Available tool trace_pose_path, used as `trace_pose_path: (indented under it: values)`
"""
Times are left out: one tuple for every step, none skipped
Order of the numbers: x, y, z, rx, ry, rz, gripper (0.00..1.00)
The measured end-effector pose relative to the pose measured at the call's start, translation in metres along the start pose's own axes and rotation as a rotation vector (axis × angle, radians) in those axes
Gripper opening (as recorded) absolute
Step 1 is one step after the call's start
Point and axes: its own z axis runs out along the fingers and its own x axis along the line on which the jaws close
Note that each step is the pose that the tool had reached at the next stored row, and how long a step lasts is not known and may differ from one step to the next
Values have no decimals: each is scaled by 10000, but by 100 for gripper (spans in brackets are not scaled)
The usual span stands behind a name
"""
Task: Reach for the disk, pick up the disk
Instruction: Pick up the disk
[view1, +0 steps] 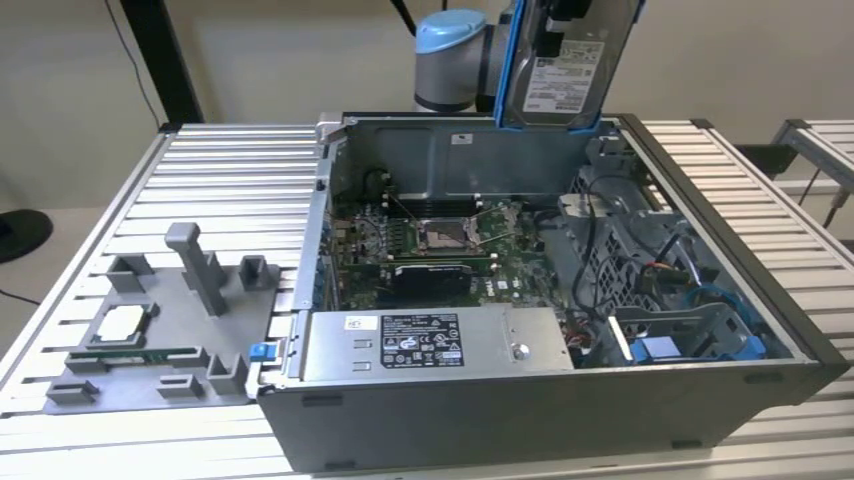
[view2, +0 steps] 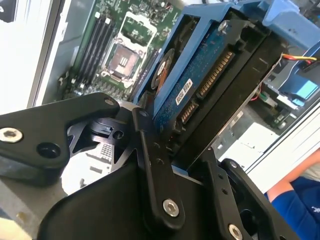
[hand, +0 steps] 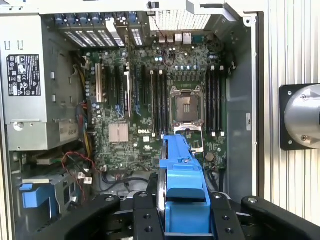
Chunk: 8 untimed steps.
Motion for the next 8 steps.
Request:
trace_pose_path:
  values:
    - [-2, -27, -1, 0, 1, 0, 0]
    - [-3, -53, -1, -1, 1, 0, 0]
    - [-5, -81, -2, -2, 1, -1, 0]
    - [-6, -106, -2, -3, 1, 0, 0]
    - [-7, -132, -3, -3, 1, 0, 0]
    - [-9, -160, -3, -3, 0, 0, 0]
    - [-10, -186, -4, -3, 0, 0, 0]
    - [-12, -212, -4, -3, 0, -1, 0]
